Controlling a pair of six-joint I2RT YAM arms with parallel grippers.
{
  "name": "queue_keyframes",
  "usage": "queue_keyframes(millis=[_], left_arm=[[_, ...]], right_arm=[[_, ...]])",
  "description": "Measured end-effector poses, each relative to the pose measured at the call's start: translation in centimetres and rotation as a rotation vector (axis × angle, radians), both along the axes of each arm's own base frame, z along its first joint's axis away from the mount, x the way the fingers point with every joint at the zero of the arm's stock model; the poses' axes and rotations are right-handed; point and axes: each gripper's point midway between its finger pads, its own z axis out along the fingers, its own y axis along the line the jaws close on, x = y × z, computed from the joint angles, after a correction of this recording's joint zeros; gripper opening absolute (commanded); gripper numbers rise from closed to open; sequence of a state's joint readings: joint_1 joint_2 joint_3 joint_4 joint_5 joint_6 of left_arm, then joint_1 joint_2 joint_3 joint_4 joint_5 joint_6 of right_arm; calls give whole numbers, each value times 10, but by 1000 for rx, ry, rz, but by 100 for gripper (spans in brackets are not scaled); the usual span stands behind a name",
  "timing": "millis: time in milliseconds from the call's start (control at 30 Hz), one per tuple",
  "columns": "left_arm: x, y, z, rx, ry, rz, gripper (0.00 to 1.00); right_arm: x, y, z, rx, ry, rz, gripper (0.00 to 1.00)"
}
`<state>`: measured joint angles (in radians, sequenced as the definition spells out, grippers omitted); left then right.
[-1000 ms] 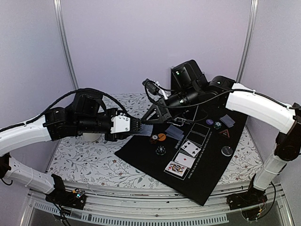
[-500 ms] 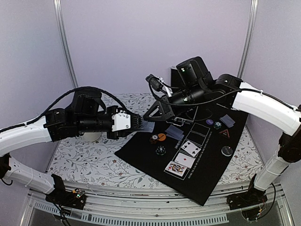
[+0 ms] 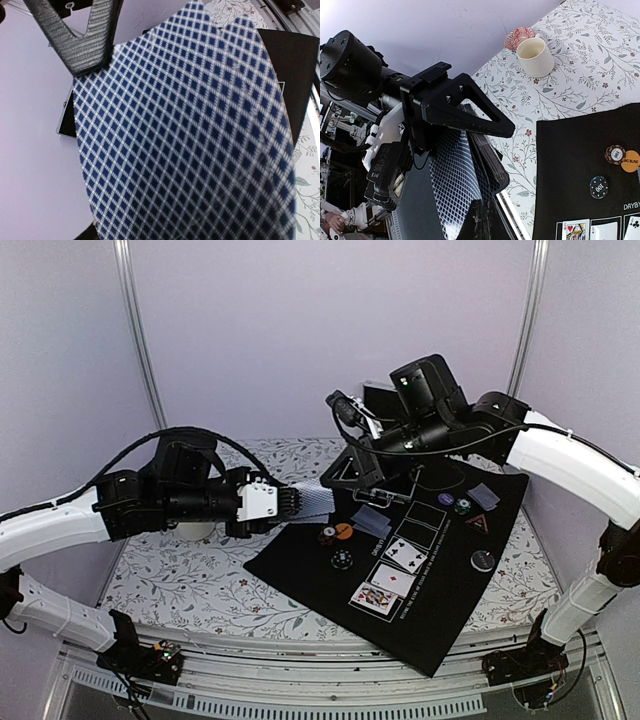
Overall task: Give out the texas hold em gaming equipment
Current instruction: Pick up the poker card from the face-down deck piles, then distribute the poker card in the community card area.
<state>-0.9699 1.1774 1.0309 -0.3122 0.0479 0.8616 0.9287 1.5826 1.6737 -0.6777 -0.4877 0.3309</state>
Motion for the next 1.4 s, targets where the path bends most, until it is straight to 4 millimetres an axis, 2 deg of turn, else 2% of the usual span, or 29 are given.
queue_keyframes(millis=[167, 233, 400, 500, 567, 700, 800, 833, 967, 1100, 1200, 1300, 1400], left_arm=[[0, 0, -1, 3, 2, 0, 45], [0, 1, -4, 9, 5, 1, 45], [-1, 2, -7, 16, 11, 0, 45], [-1, 2, -7, 16, 11, 0, 45], [-1, 2, -7, 16, 11, 0, 45], [-1, 2, -7, 17, 11, 0, 45], [-1, 2, -9, 18, 13, 0, 45], [-1, 2, -9, 20, 13, 0, 45], [-2, 2, -12, 23, 17, 1, 45], [-2, 3, -15, 30, 22, 1, 45], [-2, 4, -16, 30, 21, 3, 45], [-2, 5, -15, 27, 21, 7, 45], [-2, 5, -14, 25, 20, 10, 45]], right_arm=[[7, -11, 3, 22, -5, -20, 2], [15, -21, 14, 62, -18, -46, 2], [27, -44, 56, 184, -86, -103, 2], [32, -58, 69, 235, -105, -138, 2], [38, -70, 72, 254, -108, -169, 2], [71, -111, 60, 251, -105, -308, 2], [98, -143, 34, 221, -86, -418, 2], [106, -154, 19, 208, -74, -455, 2], [130, -190, -65, 109, 44, -575, 2], [149, -217, -144, 33, 165, -649, 2], [158, -233, -194, -7, 244, -695, 2], [162, -242, -229, -35, 298, -716, 2], [169, -245, -247, -34, 313, -721, 2]])
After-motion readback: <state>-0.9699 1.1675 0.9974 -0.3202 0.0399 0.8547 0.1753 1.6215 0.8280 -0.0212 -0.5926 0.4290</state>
